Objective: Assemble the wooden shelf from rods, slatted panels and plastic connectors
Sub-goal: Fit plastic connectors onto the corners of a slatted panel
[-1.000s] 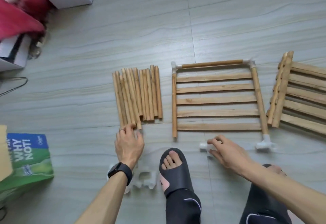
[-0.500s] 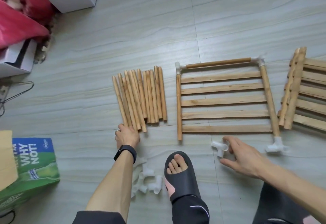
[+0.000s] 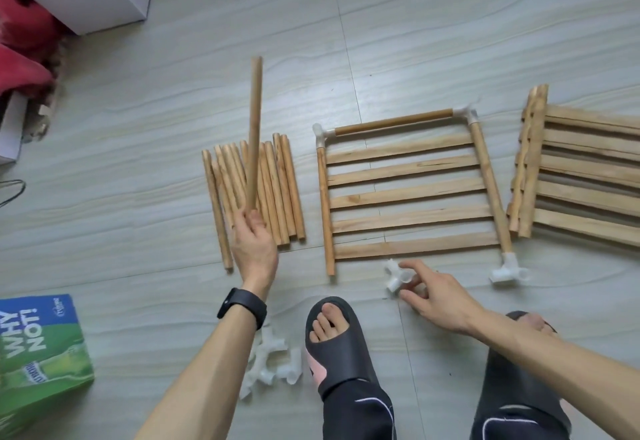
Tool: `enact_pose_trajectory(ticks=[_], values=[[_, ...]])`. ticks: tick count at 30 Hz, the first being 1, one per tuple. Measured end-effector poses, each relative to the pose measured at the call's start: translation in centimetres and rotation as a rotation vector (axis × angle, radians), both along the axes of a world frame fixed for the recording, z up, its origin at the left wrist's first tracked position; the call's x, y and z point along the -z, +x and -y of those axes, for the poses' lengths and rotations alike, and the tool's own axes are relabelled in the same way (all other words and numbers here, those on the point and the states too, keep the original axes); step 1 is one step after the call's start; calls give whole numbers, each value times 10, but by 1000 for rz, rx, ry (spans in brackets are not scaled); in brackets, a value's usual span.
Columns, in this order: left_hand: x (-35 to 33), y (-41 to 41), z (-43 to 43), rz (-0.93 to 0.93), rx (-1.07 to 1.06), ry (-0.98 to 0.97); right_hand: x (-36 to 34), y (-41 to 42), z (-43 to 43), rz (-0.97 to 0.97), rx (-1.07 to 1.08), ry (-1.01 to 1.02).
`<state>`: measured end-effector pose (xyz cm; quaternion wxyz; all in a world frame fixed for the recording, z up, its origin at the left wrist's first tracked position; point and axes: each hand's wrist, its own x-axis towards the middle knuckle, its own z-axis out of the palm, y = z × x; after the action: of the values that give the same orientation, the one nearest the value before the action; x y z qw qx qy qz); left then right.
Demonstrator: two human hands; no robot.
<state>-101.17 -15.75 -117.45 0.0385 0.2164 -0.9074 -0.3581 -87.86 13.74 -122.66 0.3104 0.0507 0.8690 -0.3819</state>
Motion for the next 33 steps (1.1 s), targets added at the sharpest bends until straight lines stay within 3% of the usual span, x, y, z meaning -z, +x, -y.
enact_pose_trajectory(ticks=[4, 9, 12, 15, 19, 23, 25, 29, 33], values=[[7, 22, -52, 15, 482, -7, -10, -8, 5, 51, 154, -121], [30, 41, -80, 7, 1019, -271, -28, -1, -45, 147, 1016, -593], [40, 56, -84, -42, 1170, -356, -38, 11, -82, 183, 1369, -805], [41, 69, -87, -98, 1236, -382, -39, 20, -96, 198, 1490, -780], [28, 81, -89, 81, 1290, -397, -40, 22, -84, 209, 1489, -735], [22, 96, -116, 207, 1227, -412, -44, 21, -66, 262, 1267, -708], [20, 99, -130, 187, 1216, -397, -44, 19, -65, 205, 1125, -512], [24, 97, -127, 127, 1313, -437, -35, 24, -96, 26, 1148, -54], [29, 94, -120, 303, 1336, -265, -22, 36, -130, 5, 1036, 180]])
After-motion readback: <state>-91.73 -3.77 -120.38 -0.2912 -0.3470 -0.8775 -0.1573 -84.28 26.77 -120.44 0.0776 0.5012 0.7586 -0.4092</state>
